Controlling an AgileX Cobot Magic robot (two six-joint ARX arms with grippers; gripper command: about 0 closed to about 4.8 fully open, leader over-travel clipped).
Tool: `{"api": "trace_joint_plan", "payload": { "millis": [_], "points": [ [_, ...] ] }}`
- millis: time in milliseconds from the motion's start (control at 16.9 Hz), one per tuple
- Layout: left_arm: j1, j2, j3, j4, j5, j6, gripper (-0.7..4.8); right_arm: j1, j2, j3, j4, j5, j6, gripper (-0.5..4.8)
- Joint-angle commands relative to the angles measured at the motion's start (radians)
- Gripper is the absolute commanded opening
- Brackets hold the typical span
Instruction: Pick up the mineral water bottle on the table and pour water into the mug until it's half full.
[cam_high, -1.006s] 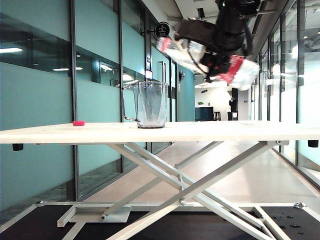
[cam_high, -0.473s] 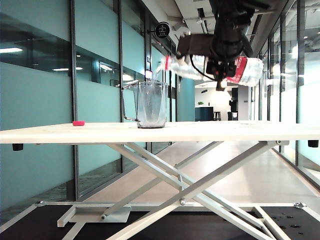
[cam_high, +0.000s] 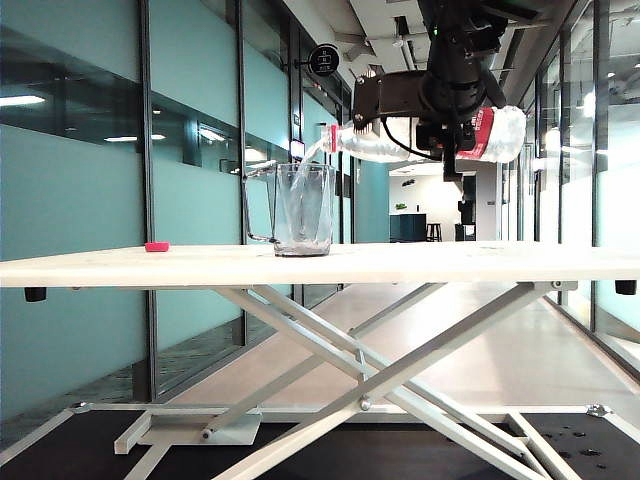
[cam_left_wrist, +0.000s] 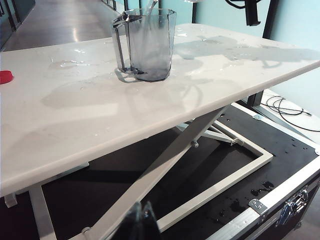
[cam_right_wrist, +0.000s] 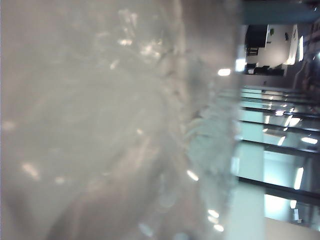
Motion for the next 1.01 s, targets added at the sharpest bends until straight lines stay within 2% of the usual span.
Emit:
{"api": "trace_joint_plan", "payload": {
  "millis": [59,414,1006],
  "points": [
    [0.000,0.001,0.002,0.005,0.000,0.004,-0.05,0.001,-0.014,0.014,0.060,0.016,-0.056,0.67],
    [0.000,0.001,0.002,0.005,0.001,0.004,-0.05,0.001,-0.015,0.014,0.112,0.048,-0.112,0.69],
    [0.000,0.001,0.002,0.005,0.001,0.004,-0.05,0.001,-0.016,0.014,0.111,0.049,-0.114,0.78]
  ]
}}
